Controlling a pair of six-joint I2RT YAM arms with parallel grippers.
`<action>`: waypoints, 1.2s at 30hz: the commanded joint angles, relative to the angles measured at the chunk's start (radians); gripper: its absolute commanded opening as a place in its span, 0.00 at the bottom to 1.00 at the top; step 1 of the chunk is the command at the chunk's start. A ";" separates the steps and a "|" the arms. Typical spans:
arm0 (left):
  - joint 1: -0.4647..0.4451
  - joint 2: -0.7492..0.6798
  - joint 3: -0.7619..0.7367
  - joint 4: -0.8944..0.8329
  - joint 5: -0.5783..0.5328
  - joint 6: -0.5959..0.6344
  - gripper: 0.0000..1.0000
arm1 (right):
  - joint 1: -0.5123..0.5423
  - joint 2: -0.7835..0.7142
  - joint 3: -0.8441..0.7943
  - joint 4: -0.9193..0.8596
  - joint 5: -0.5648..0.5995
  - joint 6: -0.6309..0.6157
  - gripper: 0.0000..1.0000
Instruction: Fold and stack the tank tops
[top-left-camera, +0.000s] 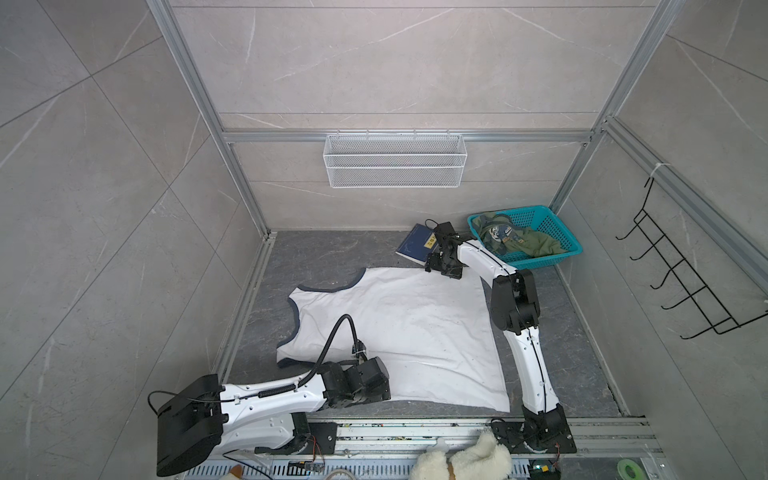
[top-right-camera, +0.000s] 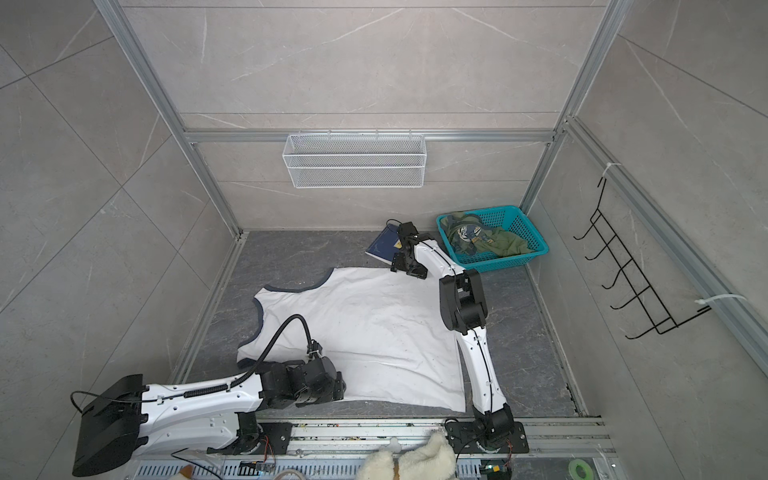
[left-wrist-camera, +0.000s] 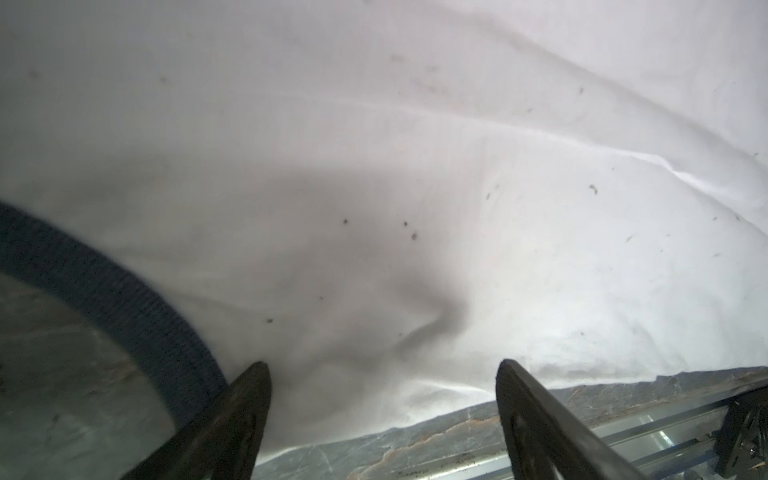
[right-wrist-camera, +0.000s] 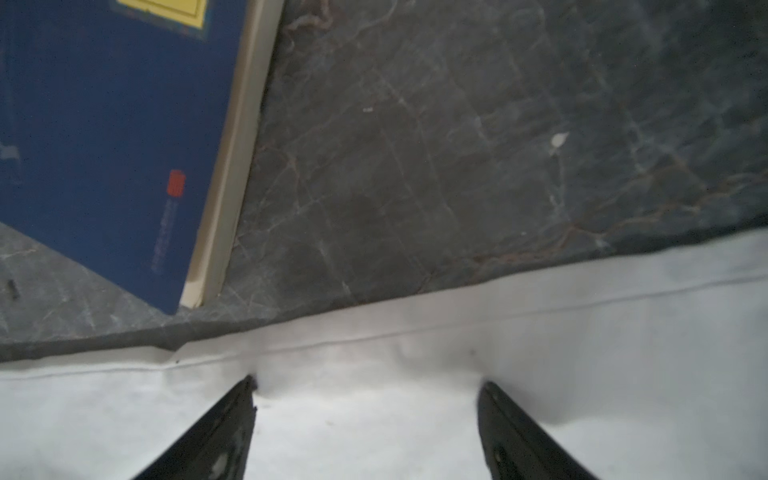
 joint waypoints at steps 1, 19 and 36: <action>-0.015 0.014 -0.023 -0.205 0.074 -0.056 0.88 | 0.001 0.038 0.030 -0.051 -0.013 -0.019 0.86; 0.358 -0.212 0.318 -0.429 -0.164 0.297 0.90 | 0.046 -0.449 -0.335 0.059 0.014 -0.083 0.86; 0.861 0.610 0.841 -0.010 0.118 0.644 0.87 | -0.109 -0.742 -0.837 0.224 0.021 -0.068 0.86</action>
